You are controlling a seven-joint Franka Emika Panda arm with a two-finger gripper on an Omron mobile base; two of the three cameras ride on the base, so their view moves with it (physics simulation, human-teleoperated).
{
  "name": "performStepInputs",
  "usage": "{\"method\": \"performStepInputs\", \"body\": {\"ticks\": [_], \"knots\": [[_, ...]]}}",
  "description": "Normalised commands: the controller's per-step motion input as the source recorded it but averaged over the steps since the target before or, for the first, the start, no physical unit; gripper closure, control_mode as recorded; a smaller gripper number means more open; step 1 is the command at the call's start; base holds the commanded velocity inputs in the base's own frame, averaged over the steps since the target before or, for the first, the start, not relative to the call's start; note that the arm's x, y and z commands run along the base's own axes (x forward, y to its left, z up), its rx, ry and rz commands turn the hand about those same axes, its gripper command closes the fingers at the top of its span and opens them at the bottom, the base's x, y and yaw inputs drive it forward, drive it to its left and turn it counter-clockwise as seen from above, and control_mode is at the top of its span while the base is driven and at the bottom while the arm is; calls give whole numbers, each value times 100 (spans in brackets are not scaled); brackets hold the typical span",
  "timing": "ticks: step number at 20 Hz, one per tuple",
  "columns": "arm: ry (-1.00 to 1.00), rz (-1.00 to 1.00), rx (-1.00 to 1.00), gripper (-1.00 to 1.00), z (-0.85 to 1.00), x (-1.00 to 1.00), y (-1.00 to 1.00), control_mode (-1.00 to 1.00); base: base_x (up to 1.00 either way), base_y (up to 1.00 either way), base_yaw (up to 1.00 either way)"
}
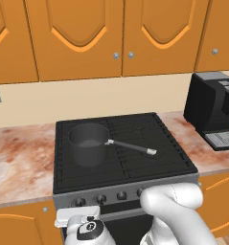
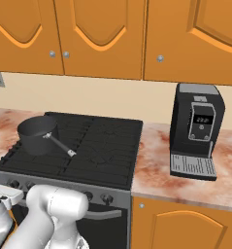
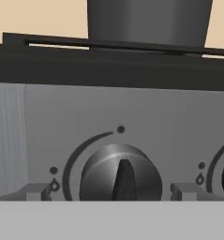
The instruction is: Turn on the front left burner of the stove.
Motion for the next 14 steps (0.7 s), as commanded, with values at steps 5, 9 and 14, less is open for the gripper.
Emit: {"method": "performStepInputs", "body": {"ticks": [5, 9, 14], "knots": [[0, 0, 0, -100, -20, 11, 0, -100, 0, 0, 0], [0, 0, 0, 100, -7, 7, 0, -100, 0, 0, 0], [0, 0, 0, 100, 0, 0, 0, -100, 0, 0, 0]]}}
